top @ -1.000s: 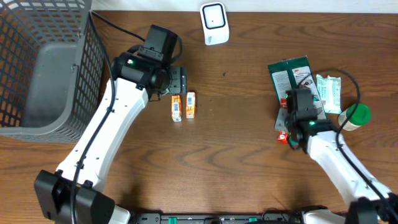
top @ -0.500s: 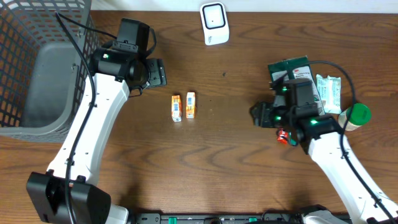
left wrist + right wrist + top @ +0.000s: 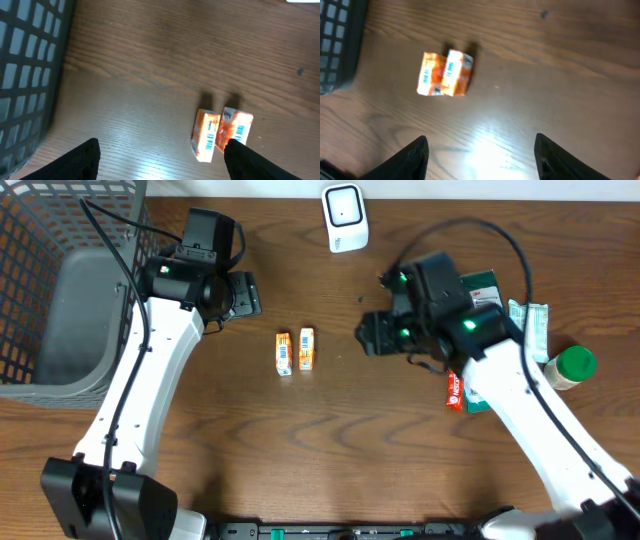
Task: Scan the item barcode
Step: 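Move the right gripper left over the orange tissue packs, then lower the right gripper and pinch one orange Kleenex tissue pack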
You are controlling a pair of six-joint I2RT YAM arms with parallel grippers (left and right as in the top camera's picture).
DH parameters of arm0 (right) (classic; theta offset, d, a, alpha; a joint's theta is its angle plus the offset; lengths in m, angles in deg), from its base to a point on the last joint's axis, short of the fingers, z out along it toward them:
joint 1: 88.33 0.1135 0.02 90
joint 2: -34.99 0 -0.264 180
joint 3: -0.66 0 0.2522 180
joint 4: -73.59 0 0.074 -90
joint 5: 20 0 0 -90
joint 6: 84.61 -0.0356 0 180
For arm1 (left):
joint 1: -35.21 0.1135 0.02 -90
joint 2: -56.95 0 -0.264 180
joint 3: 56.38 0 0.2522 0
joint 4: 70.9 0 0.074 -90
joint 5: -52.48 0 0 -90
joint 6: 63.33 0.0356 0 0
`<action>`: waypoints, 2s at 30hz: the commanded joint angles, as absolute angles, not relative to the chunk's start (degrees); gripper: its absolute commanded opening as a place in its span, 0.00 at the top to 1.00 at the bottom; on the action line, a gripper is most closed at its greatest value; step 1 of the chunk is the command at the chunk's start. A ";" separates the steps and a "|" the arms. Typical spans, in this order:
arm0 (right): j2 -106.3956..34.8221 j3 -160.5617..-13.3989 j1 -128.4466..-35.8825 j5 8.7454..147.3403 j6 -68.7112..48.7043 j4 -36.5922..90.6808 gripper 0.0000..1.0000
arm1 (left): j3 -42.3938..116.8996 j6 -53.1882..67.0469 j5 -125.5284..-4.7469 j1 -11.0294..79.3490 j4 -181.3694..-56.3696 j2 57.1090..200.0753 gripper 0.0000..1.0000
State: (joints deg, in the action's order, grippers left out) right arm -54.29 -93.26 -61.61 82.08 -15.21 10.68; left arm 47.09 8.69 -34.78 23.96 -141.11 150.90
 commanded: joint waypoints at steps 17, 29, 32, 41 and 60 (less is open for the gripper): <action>-76.41 -95.32 -49.91 71.32 -19.01 28.52 0.36 | 47.07 9.02 -32.96 27.05 -141.61 149.41 0.20; -82.42 -95.28 -48.10 69.84 -19.07 32.26 0.41 | 47.07 9.02 -32.96 27.05 -141.61 149.41 0.20; -82.46 -95.17 -48.17 69.84 -19.03 32.19 0.51 | 47.04 9.02 -32.96 27.05 -141.61 149.41 0.20; -81.85 -95.19 -48.58 69.86 -19.01 31.65 0.80 | 47.07 9.02 -32.96 27.05 -141.61 149.41 0.20; -74.11 -94.40 -60.54 85.88 -14.68 19.69 0.93 | 47.07 9.02 -32.96 27.05 -141.61 149.41 0.20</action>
